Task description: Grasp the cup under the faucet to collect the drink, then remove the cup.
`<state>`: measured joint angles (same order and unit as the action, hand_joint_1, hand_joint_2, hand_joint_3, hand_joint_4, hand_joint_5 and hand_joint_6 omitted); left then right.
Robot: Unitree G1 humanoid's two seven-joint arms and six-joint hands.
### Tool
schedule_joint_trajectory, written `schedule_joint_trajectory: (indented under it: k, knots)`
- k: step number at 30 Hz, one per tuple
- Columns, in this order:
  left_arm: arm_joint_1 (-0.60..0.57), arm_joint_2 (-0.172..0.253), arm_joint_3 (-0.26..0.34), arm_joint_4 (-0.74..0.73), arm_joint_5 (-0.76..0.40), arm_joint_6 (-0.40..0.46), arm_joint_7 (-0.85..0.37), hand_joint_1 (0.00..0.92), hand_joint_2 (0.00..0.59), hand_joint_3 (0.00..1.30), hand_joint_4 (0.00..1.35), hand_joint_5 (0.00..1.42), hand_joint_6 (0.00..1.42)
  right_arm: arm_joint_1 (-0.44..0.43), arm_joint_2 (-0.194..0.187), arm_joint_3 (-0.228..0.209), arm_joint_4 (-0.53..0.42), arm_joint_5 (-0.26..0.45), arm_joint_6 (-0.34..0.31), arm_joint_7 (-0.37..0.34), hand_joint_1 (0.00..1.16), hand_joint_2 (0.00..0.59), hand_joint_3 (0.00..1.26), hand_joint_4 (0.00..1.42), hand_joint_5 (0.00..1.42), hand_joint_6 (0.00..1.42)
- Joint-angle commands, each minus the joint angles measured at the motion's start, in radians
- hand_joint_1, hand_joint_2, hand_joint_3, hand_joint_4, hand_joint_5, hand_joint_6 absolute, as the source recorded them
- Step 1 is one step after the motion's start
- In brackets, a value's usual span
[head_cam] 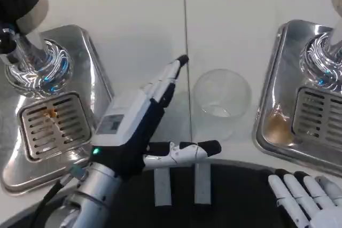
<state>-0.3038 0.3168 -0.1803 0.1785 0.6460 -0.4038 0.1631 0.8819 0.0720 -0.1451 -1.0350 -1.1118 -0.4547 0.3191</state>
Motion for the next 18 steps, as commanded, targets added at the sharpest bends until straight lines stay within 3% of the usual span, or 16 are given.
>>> schedule_joint_trajectory:
  k: [1,6,18]
  knots:
    - [-0.034,-0.012,-0.040,0.041,0.021,0.014,0.008,0.257,0.045,0.00,0.00,0.09,0.20,0.022,0.030,-0.014,-0.012,0.013,-0.026,-0.011,0.35,0.361,0.00,0.00,0.00,0.04]
    - [-0.096,-0.025,-0.082,0.107,0.031,0.022,0.014,0.259,0.045,0.00,0.00,0.11,0.21,0.031,0.045,-0.014,-0.012,0.015,-0.046,-0.005,0.34,0.367,0.00,0.00,0.00,0.07]
    - [-0.148,-0.079,-0.101,0.206,0.009,0.016,0.072,0.259,0.046,0.00,0.00,0.15,0.26,0.061,0.057,-0.044,-0.012,0.038,-0.081,-0.010,0.33,0.367,0.00,0.00,0.00,0.07]
